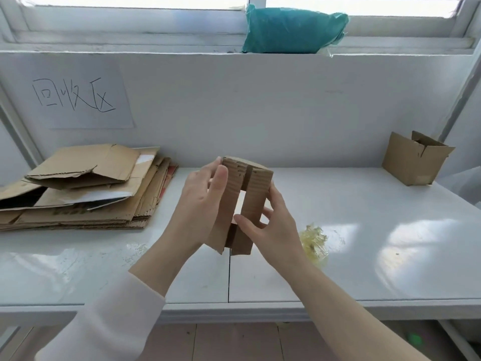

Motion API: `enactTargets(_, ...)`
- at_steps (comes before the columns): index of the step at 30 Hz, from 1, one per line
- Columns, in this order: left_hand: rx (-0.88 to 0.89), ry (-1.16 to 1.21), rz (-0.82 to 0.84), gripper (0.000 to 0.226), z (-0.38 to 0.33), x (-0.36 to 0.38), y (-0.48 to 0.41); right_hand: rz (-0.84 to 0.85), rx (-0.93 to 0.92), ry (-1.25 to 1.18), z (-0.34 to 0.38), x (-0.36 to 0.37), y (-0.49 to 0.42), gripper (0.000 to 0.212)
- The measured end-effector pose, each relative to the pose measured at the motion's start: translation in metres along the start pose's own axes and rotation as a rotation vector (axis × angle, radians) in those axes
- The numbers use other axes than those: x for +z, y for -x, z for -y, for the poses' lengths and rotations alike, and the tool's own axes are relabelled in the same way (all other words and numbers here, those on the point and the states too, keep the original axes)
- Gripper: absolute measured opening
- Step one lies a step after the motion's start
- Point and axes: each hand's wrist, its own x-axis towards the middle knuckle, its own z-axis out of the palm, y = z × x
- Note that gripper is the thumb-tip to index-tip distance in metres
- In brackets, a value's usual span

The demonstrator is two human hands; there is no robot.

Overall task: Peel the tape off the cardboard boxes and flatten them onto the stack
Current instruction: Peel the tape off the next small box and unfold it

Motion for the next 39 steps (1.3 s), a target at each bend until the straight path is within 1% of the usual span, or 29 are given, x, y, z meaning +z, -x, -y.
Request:
enactTargets(2, -0.032, -0.133, -0.040, 0.081, 0.003, -0.003, -0.001, 0.033, 0.018, -0.022, 0.001, 0.000, 0.000, 0.060)
enactTargets(4, -0.020, -0.325, -0.077, 0.088, 0.007, -0.005, -0.002, 0.038, 0.022, 0.003, 0.004, 0.000, -0.001, 0.054)
enactTargets(6, 0.024, -0.398, -0.099, 0.090, 0.010, -0.009, -0.004, 0.013, -0.025, 0.078, 0.006, -0.002, 0.000, 0.050)
enactTargets(8, 0.060, -0.376, -0.087, 0.085, 0.010, -0.015, -0.007, -0.025, -0.106, 0.172, 0.009, -0.005, -0.001, 0.048)
enactTargets(11, 0.127, -0.378, -0.065, 0.066, 0.003, -0.023, -0.011, -0.141, -0.190, 0.287, 0.007, -0.013, -0.009, 0.046)
enactTargets(13, 0.178, -0.442, -0.070, 0.066, -0.005, -0.028, -0.014, -0.187, -0.266, 0.356, 0.011, -0.018, -0.013, 0.049)
enactTargets(16, 0.228, -0.619, -0.061, 0.076, -0.014, -0.033, -0.021, -0.103, -0.383, 0.403, 0.019, -0.017, -0.012, 0.058)
enactTargets(18, 0.187, -0.810, 0.042, 0.078, -0.018, -0.037, -0.026, -0.074, -0.456, 0.475, 0.020, -0.013, -0.011, 0.061)
enactTargets(20, 0.116, -0.992, 0.148, 0.070, -0.019, -0.038, -0.031, -0.074, -0.523, 0.572, 0.017, -0.010, -0.012, 0.058)
enactTargets(22, 0.089, -1.053, 0.165, 0.054, -0.020, -0.037, -0.033, -0.010, -0.483, 0.626, 0.016, -0.009, -0.011, 0.056)
enactTargets(23, 0.098, -1.055, 0.147, 0.043, -0.021, -0.037, -0.033, 0.032, -0.439, 0.629, 0.015, -0.011, -0.011, 0.055)
enactTargets(25, 0.139, -1.015, 0.058, 0.025, -0.023, -0.036, -0.032, 0.080, -0.349, 0.603, 0.014, -0.017, -0.010, 0.050)
enactTargets(27, 0.196, -0.977, -0.034, 0.021, -0.023, -0.039, -0.034, 0.151, -0.320, 0.562, 0.012, -0.024, -0.008, 0.039)
enactTargets(28, 0.219, -0.961, -0.073, 0.020, -0.022, -0.041, -0.035, 0.237, -0.308, 0.550, 0.013, -0.028, -0.006, 0.032)
enactTargets(29, 0.236, -0.938, -0.121, 0.019, -0.022, -0.043, -0.037, 0.335, -0.287, 0.578, 0.014, -0.031, -0.003, 0.032)
enactTargets(30, 0.241, -0.908, -0.174, 0.019, -0.023, -0.045, -0.038, 0.402, -0.283, 0.656, 0.012, -0.033, 0.000, 0.036)
enactTargets(31, 0.234, -0.873, -0.228, 0.018, -0.024, -0.047, -0.039, 0.419, -0.307, 0.734, 0.010, -0.035, 0.003, 0.039)
enactTargets(32, 0.218, -0.827, -0.272, 0.017, -0.025, -0.049, -0.039, 0.385, -0.349, 0.760, 0.007, -0.036, 0.005, 0.038)
enactTargets(33, 0.198, -0.775, -0.297, 0.016, -0.026, -0.051, -0.039, 0.318, -0.389, 0.729, 0.006, -0.036, 0.005, 0.033)
enactTargets(35, 0.148, -0.689, -0.292, 0.013, -0.026, -0.055, -0.037, 0.174, -0.418, 0.620, 0.007, -0.036, 0.002, 0.030)
enactTargets(36, 0.125, -0.660, -0.281, 0.012, -0.025, -0.057, -0.035, 0.139, -0.412, 0.597, 0.008, -0.036, -0.001, 0.031)
enactTargets(37, 0.107, -0.635, -0.271, 0.011, -0.023, -0.059, -0.034, 0.134, -0.414, 0.609, 0.008, -0.036, -0.003, 0.034)
enactTargets(39, 0.094, -0.603, -0.254, 0.009, -0.020, -0.064, -0.032, 0.185, -0.449, 0.694, 0.009, -0.033, -0.005, 0.048)
